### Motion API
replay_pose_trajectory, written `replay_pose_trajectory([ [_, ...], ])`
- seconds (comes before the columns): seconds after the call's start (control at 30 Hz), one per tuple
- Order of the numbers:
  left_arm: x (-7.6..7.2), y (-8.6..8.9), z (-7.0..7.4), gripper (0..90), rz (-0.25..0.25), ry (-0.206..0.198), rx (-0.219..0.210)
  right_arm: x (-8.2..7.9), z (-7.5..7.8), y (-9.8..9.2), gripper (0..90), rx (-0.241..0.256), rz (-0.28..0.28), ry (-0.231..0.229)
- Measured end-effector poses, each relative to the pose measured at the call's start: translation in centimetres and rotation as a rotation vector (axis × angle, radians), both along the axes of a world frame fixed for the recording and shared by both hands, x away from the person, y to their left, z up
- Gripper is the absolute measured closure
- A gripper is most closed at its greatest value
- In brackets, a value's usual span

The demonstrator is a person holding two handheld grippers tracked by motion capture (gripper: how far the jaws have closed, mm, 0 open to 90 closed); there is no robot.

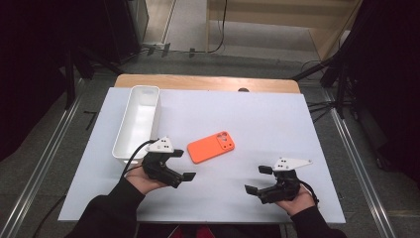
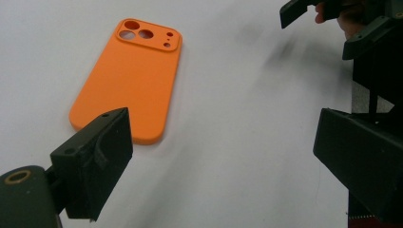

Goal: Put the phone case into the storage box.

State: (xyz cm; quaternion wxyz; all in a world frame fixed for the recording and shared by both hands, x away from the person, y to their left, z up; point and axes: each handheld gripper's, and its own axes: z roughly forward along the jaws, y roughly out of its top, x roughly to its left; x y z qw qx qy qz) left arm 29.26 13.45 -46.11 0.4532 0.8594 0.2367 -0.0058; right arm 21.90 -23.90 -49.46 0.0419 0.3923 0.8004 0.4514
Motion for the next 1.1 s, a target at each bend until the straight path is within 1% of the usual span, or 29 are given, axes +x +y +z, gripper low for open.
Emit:
replay_pose_trajectory([
  [0.07, 0.3, -0.2, 0.0, 5.8, 0.001, -0.001, 0.004, 0.0, 0.0, 0.0, 5.7, 0.002, -0.003, 0.002],
  [0.2, 0.6, -0.5, 0.0, 5.8, 0.0, -0.006, -0.001, 0.0, 0.0, 0.0, 5.7, 0.001, -0.003, -0.001],
  [0.4, 1.2, -1.2, -0.1, 5.8, 0.004, -0.019, 0.007, 0.0, 0.0, 0.0, 5.7, 0.002, 0.0, -0.001],
  [0.47, 1.4, -1.4, -0.2, 5.8, 0.002, -0.02, 0.003, 0.0, 0.0, 0.0, 5.7, 0.001, 0.001, 0.0],
  [0.57, 1.6, -1.5, -0.3, 5.8, 0.003, -0.01, 0.003, 0.0, 0.0, 0.0, 5.7, 0.001, 0.002, 0.002],
  [0.63, 1.8, -1.7, -0.3, 5.8, 0.0, -0.01, 0.01, 0.0, 0.0, 0.0, 5.7, 0.002, 0.002, 0.001],
  [1.0, 2.6, -2.9, -0.6, 5.8, -0.012, -0.009, 0.015, 0.0, 0.0, 0.0, 5.7, 0.001, 0.003, 0.001],
  [1.03, 2.8, -3.1, -0.6, 7.1, -0.02, -0.005, 0.02, 0.0, 0.0, 0.0, 5.7, 0.002, 0.004, 0.002],
  [1.1, 3.0, -3.3, -0.7, 7.9, -0.018, -0.005, 0.021, 0.0, 0.0, 0.0, 5.7, 0.002, 0.004, 0.002],
])
